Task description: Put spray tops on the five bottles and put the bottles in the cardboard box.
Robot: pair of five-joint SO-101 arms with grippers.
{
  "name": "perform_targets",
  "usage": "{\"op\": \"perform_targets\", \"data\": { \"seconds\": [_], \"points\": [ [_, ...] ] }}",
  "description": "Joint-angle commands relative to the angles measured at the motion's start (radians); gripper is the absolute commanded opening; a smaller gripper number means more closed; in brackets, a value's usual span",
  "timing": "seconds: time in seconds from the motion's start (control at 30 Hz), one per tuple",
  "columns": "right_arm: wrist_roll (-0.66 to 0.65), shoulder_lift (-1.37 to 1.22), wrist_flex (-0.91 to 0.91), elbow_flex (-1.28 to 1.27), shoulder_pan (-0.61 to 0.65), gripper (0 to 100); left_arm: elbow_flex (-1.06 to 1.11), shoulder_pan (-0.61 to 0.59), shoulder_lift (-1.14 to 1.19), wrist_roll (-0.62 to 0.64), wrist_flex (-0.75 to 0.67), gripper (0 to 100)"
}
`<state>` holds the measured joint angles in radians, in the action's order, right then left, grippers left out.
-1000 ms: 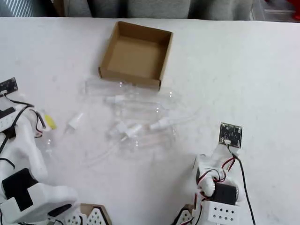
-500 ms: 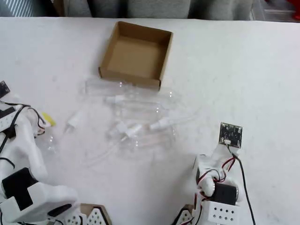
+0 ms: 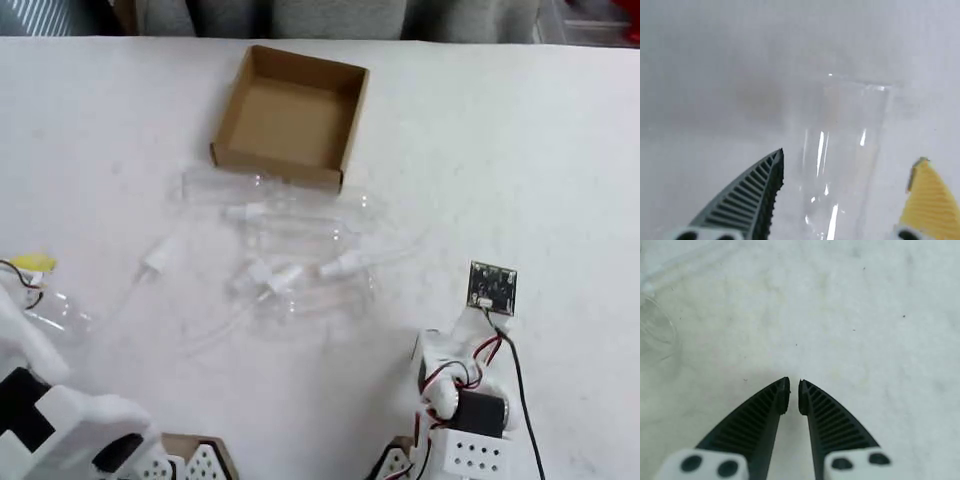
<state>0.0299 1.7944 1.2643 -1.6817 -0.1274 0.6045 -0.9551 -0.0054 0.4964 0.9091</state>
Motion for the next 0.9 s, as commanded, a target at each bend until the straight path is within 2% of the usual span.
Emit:
{"op": "perform_targets", "data": {
  "seconds": [0.0,0.13,0.37,0.47,0.6,0.8,0.87],
  "points": [
    [0.0,0.012,0.007,-0.009,-0.012,1.6,0.0,-0.03,-0.018,-0.02,-0.017,46],
    [0.0,0.012,0.007,-0.009,-0.012,1.6,-0.04,-0.03,-0.031,-0.155,0.018,46],
    [0.0,0.012,0.007,-0.009,-0.012,1.6,-0.117,-0.045,-0.263,-0.384,0.236,44],
    [0.0,0.012,0.007,-0.009,-0.012,1.6,-0.115,-0.048,-0.433,-0.499,0.311,36],
    [0.0,0.012,0.007,-0.009,-0.012,1.6,-0.095,-0.012,-0.59,-0.721,0.454,24],
    [0.0,0.012,0.007,-0.009,-0.012,1.6,0.015,0.064,-0.59,-1.123,0.589,4],
    [0.0,0.012,0.007,-0.009,-0.012,1.6,0.078,0.081,-0.578,-1.277,0.617,2]
  ]
}}
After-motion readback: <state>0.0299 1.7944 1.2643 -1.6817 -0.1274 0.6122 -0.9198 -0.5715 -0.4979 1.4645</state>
